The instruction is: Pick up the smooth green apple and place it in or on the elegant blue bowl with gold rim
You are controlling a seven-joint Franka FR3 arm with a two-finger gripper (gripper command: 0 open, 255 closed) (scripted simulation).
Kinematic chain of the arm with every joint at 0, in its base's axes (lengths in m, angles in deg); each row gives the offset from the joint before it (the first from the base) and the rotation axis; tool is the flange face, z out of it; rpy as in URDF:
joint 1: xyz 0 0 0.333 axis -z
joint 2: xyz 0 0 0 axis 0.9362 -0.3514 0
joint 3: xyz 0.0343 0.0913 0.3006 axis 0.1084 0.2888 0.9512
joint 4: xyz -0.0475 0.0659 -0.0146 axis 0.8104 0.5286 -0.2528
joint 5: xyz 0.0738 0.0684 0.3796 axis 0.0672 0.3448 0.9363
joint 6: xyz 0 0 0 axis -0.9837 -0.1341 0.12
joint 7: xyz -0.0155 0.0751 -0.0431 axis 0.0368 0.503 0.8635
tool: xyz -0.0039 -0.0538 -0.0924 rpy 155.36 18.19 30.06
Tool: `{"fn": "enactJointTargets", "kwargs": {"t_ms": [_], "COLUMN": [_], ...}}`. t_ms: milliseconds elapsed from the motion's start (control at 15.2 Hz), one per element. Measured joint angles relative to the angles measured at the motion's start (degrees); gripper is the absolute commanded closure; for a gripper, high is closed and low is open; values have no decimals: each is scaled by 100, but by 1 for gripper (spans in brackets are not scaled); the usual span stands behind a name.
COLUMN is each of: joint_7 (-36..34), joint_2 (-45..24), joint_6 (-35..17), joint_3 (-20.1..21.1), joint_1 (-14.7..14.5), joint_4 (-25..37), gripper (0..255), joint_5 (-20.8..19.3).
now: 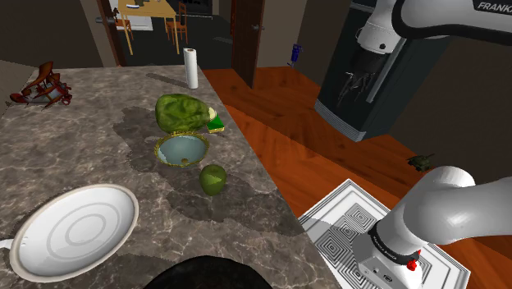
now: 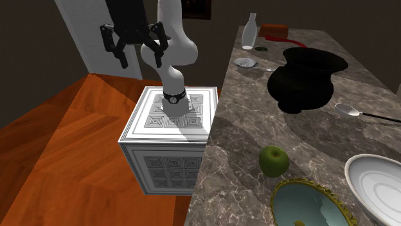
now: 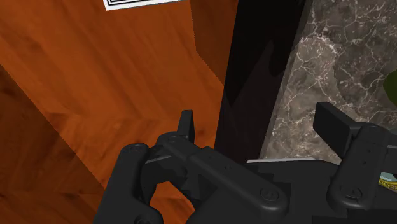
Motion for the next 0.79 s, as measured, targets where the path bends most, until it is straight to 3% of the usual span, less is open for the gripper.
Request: {"fn": "enactJointTargets", "kwargs": {"t_ms": [792], "joint_7": [-813], "joint_2": [-1127], "joint_6": [-866], "joint_3": [891], "joint_1": [-512], "joint_4": [-17], "gripper": [0], "joint_5": [591]}}
